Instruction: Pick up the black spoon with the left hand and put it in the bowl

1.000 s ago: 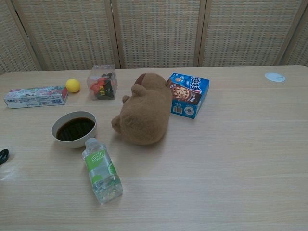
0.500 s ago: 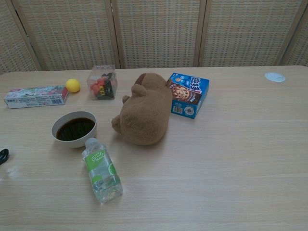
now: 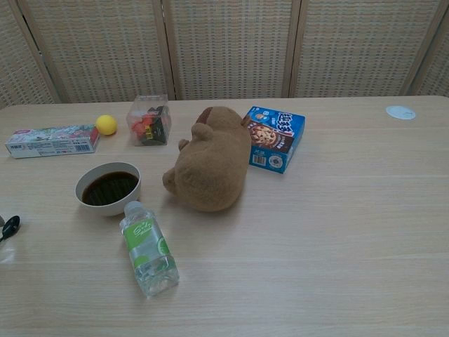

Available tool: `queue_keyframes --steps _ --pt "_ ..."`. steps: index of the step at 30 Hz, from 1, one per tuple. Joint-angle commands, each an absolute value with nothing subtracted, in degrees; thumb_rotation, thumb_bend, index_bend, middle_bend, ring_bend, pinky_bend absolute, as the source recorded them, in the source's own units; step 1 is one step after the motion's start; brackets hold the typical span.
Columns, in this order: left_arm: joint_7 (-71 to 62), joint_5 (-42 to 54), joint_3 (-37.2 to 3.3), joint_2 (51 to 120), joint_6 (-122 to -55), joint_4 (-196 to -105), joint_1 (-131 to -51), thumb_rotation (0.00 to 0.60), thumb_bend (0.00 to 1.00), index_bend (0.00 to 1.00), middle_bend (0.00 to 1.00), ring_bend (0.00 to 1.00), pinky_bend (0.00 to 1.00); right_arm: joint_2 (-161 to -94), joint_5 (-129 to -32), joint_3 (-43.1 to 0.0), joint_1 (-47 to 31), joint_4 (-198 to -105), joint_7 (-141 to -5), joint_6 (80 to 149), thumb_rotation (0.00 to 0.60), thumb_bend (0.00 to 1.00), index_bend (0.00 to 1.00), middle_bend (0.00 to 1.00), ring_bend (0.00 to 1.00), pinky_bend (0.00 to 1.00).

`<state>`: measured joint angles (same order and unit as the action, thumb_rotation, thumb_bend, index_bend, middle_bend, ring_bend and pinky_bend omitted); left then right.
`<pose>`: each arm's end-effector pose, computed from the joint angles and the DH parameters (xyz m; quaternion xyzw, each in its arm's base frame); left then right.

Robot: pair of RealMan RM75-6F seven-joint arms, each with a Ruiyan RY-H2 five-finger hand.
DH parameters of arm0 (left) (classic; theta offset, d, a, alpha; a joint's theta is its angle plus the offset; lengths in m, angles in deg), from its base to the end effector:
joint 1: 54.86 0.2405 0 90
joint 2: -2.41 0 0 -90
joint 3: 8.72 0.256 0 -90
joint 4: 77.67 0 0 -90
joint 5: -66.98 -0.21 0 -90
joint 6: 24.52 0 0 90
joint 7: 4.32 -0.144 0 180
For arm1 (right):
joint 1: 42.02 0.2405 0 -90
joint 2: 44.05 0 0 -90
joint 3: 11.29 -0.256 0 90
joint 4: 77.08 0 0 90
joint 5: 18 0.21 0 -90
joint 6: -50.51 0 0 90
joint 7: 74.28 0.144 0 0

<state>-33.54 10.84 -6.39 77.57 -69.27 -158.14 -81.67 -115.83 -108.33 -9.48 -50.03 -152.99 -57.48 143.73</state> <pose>-0.3500 0.2575 0.0419 -0.7573 -0.4246 -0.0560 0.4931 -0.3675 -0.0871 0.1452 0.5335 -0.4563 0.3979 0.5907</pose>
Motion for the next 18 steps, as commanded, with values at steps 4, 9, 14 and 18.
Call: queue_keyframes --steps 4,9,14,18 --pt "-34.85 11.51 -6.58 78.21 -69.57 -158.79 -83.07 0.6 0.77 0.14 0.81 0.58 0.64 -115.89 -108.18 -9.49 -50.26 -152.76 -57.23 143.84 0.6 0.3 0.43 0.27 0.13 0.22" --pt "-36.92 12.95 -6.61 79.04 -69.26 -159.57 -84.88 0.6 0.77 0.14 0.81 0.58 0.64 -115.96 -108.14 -9.51 -50.48 -152.51 -56.92 144.05 0.6 0.3 0.43 0.27 0.13 0.22" --pt "-39.1 14.3 -6.61 79.93 -69.28 -160.42 -86.69 0.6 0.77 0.14 0.81 0.58 0.64 -115.96 -107.99 -9.54 -50.77 -152.29 -56.69 144.28 0.6 0.3 0.43 0.27 0.13 0.22" --pt "-41.41 15.5 -6.38 80.6 -69.38 -161.42 -88.45 0.6 0.77 0.14 0.81 0.58 0.64 -116.01 -107.94 -9.57 -51.05 -152.11 -56.51 144.59 0.6 0.3 0.43 0.27 0.13 0.22"
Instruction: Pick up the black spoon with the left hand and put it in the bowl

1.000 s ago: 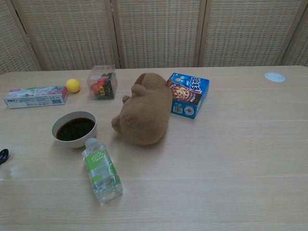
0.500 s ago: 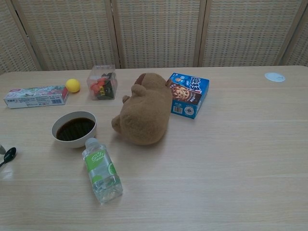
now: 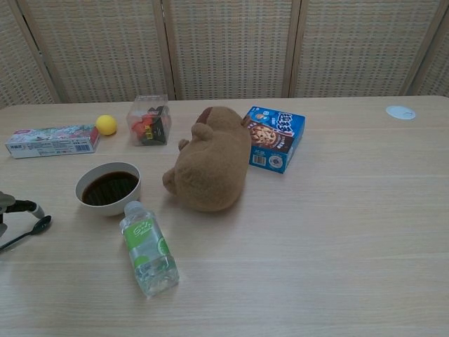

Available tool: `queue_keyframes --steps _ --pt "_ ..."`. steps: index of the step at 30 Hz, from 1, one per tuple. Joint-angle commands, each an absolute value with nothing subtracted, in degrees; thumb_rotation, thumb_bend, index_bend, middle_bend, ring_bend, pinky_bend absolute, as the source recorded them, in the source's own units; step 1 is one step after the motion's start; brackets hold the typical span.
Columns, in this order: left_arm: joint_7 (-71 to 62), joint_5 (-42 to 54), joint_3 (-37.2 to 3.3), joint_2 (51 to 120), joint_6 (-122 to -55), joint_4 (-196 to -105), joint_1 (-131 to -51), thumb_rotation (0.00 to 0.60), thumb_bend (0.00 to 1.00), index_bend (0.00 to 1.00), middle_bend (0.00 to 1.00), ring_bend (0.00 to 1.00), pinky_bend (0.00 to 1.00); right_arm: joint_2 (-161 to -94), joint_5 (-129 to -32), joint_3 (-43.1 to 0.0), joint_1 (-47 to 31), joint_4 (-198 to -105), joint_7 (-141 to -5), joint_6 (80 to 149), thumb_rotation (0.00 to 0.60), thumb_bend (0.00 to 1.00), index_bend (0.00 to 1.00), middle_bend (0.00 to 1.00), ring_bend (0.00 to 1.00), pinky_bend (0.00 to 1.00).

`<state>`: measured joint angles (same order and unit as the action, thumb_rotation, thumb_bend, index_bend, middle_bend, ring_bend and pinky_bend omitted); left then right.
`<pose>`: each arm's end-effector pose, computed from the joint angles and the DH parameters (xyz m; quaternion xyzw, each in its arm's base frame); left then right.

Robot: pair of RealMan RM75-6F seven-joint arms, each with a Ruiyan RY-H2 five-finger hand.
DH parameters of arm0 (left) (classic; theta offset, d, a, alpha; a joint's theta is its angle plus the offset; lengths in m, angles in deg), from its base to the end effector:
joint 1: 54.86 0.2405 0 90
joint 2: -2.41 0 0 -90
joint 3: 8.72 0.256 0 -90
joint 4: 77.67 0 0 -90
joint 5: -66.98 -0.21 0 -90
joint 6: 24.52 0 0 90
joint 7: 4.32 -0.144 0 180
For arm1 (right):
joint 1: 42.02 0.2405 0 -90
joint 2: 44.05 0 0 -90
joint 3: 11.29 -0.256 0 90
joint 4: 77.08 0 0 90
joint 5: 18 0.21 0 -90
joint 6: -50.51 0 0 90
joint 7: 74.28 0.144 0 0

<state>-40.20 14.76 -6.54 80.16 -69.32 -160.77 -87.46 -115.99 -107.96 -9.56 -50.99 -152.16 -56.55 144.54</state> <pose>-0.3100 0.2797 0.0175 -0.7900 -0.3879 -0.0682 0.4700 -0.3707 -0.0809 0.1482 0.5251 -0.4571 0.3983 0.5973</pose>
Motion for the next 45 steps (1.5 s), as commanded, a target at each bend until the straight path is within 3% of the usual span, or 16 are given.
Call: queue_keyframes --steps 1,16,33,45 --pt "-41.94 15.77 -6.28 80.75 -69.41 -161.67 -88.83 0.6 0.77 0.14 0.81 0.58 0.64 -116.03 -107.91 -9.59 -51.11 -152.04 -56.48 144.64 0.6 0.3 0.43 0.27 0.13 0.22" --pt "-44.89 14.96 -3.18 79.58 -71.94 -167.94 -91.08 0.6 0.77 0.14 0.81 0.58 0.64 -116.3 -108.12 -9.69 -51.48 -151.53 -55.93 145.07 0.6 0.3 0.43 0.27 0.13 0.22" --pt "-43.61 13.82 -1.14 78.6 -73.67 -169.25 -90.93 0.6 0.77 0.14 0.81 0.58 0.64 -116.36 -108.35 -9.81 -51.45 -151.46 -55.87 145.07 0.6 0.3 0.43 0.27 0.13 0.22" --pt "-39.16 9.74 -1.23 77.63 -78.32 -168.96 -88.24 0.6 0.77 0.14 0.81 0.58 0.64 -116.33 -108.81 -9.89 -51.09 -151.87 -56.32 144.94 0.6 0.3 0.43 0.27 0.13 0.22"
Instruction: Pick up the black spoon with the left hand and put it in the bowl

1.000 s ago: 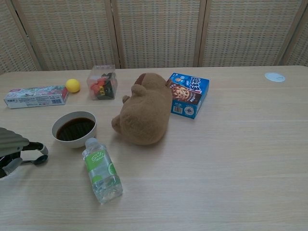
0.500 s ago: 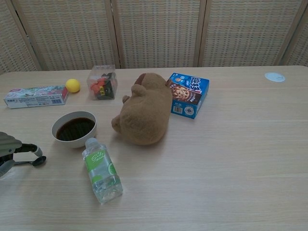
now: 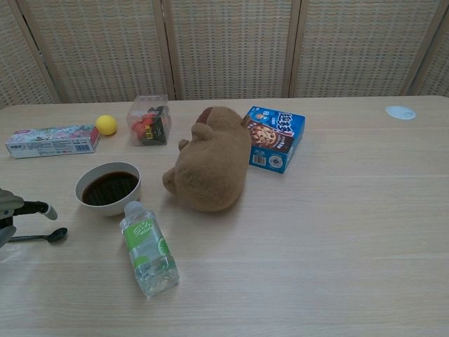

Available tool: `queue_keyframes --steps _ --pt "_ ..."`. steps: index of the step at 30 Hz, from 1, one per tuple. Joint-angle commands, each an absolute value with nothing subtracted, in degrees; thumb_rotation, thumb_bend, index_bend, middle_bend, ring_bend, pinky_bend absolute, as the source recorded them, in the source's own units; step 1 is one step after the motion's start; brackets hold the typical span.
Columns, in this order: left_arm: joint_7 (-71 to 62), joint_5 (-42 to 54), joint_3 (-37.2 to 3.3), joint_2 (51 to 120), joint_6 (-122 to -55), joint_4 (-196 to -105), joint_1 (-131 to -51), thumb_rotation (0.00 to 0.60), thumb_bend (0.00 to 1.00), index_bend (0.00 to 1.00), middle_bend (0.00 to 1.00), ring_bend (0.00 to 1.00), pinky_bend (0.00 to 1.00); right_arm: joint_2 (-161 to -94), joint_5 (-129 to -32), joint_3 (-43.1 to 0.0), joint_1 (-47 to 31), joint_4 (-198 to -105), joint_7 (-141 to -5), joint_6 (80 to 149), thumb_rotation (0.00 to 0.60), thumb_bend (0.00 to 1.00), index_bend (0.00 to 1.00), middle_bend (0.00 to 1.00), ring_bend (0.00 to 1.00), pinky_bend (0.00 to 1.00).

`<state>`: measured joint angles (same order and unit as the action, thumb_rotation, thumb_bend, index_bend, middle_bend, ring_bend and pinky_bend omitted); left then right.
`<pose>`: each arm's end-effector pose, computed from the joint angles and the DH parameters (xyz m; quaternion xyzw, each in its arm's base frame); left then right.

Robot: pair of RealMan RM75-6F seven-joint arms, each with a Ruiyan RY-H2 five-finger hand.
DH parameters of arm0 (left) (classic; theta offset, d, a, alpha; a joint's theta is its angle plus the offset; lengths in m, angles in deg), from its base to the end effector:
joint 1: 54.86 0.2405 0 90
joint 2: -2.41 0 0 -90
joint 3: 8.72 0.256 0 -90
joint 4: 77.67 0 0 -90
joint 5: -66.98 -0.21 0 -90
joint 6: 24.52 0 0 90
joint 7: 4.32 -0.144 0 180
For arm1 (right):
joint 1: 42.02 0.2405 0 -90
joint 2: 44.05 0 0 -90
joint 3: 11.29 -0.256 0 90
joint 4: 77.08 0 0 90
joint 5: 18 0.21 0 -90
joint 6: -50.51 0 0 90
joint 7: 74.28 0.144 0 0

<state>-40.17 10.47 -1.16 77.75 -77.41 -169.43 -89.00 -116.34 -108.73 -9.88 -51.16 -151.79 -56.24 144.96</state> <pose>-0.2818 0.2583 0.0204 -0.8120 -0.3541 -0.0996 0.4532 -0.3693 -0.0812 0.1473 0.5260 -0.4538 0.4049 0.5945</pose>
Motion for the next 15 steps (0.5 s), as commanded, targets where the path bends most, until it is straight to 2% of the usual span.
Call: queue_keyframes --steps 1,6,9,11,15 --pt "-38.77 9.36 -1.23 77.66 -78.57 -168.75 -88.01 0.6 0.77 0.14 0.81 0.58 0.64 -116.31 -108.84 -9.89 -51.06 -151.94 -56.37 144.92 0.6 0.3 0.43 0.27 0.13 0.22" --pt "-37.26 8.03 -1.28 77.8 -79.2 -167.97 -87.16 0.6 0.77 0.14 0.81 0.58 0.64 -116.23 -108.96 -9.9 -50.98 -152.18 -56.6 144.94 0.6 0.3 0.43 0.27 0.13 0.22" --pt "-36.71 7.33 -1.28 77.86 -79.36 -167.69 -86.84 0.6 0.71 0.14 0.78 0.55 0.61 -116.18 -109.01 -9.89 -50.99 -152.25 -56.68 145.01 0.6 0.3 0.43 0.27 0.13 0.22" --pt "-36.29 6.65 -1.31 77.93 -79.6 -167.47 -86.58 0.6 0.65 0.14 0.73 0.5 0.56 -116.16 -109.05 -9.91 -50.97 -152.34 -56.72 145.07 0.6 0.3 0.43 0.27 0.13 0.22" --pt "-35.38 4.43 -1.75 78.4 -82.42 -166.73 -85.42 0.6 0.59 0.14 0.61 0.4 0.41 -116.11 -109.07 -9.89 -50.96 -152.45 -56.86 145.06 0.6 0.3 0.43 0.27 0.13 0.22"
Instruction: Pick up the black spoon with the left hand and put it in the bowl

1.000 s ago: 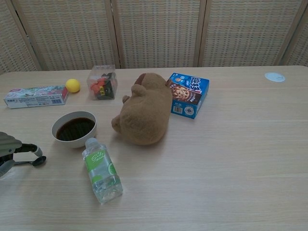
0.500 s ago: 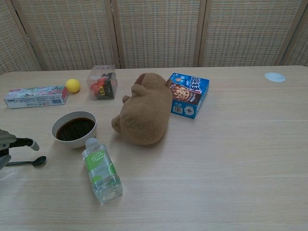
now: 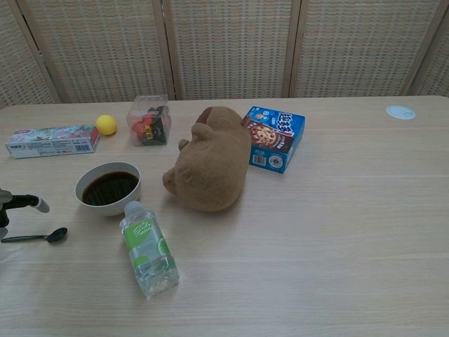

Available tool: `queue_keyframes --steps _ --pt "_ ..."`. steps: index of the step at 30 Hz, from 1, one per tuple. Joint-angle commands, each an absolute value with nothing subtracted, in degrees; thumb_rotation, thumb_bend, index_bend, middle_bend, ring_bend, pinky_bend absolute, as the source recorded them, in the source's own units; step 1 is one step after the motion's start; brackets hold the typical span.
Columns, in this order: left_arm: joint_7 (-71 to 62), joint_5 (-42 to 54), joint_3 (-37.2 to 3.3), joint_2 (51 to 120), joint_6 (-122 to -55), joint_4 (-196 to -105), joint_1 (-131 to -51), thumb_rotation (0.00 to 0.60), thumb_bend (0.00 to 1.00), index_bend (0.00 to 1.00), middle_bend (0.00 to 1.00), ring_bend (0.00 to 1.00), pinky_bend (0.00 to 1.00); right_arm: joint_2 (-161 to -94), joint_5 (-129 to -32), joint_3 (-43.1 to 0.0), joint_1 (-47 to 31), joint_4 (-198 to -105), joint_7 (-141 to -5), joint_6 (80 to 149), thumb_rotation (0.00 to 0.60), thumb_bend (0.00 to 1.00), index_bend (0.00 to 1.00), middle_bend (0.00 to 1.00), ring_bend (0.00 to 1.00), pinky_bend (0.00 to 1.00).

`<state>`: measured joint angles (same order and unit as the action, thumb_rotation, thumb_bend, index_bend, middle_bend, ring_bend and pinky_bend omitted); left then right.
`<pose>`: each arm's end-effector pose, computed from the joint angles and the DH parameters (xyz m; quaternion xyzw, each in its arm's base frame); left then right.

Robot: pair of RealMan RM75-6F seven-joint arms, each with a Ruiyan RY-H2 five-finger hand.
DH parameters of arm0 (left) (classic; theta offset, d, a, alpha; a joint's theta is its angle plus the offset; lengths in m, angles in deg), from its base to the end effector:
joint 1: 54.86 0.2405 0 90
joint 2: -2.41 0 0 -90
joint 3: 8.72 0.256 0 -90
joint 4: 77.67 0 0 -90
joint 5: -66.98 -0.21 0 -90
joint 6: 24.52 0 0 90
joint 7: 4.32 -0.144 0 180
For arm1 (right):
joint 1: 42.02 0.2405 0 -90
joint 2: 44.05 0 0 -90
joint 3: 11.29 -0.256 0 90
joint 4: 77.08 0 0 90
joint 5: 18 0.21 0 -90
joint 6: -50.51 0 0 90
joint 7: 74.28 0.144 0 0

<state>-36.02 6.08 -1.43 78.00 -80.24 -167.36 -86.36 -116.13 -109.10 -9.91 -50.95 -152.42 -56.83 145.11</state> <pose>-0.2899 0.2553 0.0269 -0.7980 -0.3559 -0.1251 0.4700 -0.3665 -0.0829 0.1473 0.5290 -0.4505 0.4070 0.5929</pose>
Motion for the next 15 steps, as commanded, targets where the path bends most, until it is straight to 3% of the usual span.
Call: queue_keyframes --steps 1,6,8,11,15 --pt "-34.94 3.77 -1.9 78.57 -83.31 -166.55 -85.03 0.6 0.58 0.14 0.57 0.36 0.38 -116.09 -109.07 -9.88 -50.97 -152.47 -56.87 145.05 0.6 0.3 0.43 0.27 0.13 0.22" --pt "-28.99 -2.44 -3.09 80.09 -91.75 -163.69 -81.0 0.6 0.55 0.14 0.34 0.14 0.22 -116.19 -109.16 -9.83 -50.89 -152.42 -56.84 144.96 0.6 0.3 0.43 0.27 0.13 0.22" --pt "-27.25 -4.09 -3.2 80.51 -93.09 -162.64 -80.13 0.6 0.55 0.14 0.25 0.05 0.11 -116.23 -109.21 -9.8 -50.88 -152.36 -56.78 144.98 0.6 0.3 0.43 0.27 0.13 0.22" --pt "-24.88 -5.56 -3.51 80.9 -94.08 -161.68 -79.28 0.6 0.55 0.14 0.16 0.0 0.01 -116.27 -109.22 -9.82 -50.85 -152.32 -56.76 144.99 0.6 0.3 0.43 0.27 0.13 0.22" --pt "-22.96 -6.6 -3.85 81.34 -94.89 -160.59 -78.37 0.6 0.55 0.14 0.13 0.0 0.0 -116.29 -109.3 -9.8 -50.87 -152.3 -56.69 145.09 0.6 0.3 0.43 0.27 0.13 0.22"
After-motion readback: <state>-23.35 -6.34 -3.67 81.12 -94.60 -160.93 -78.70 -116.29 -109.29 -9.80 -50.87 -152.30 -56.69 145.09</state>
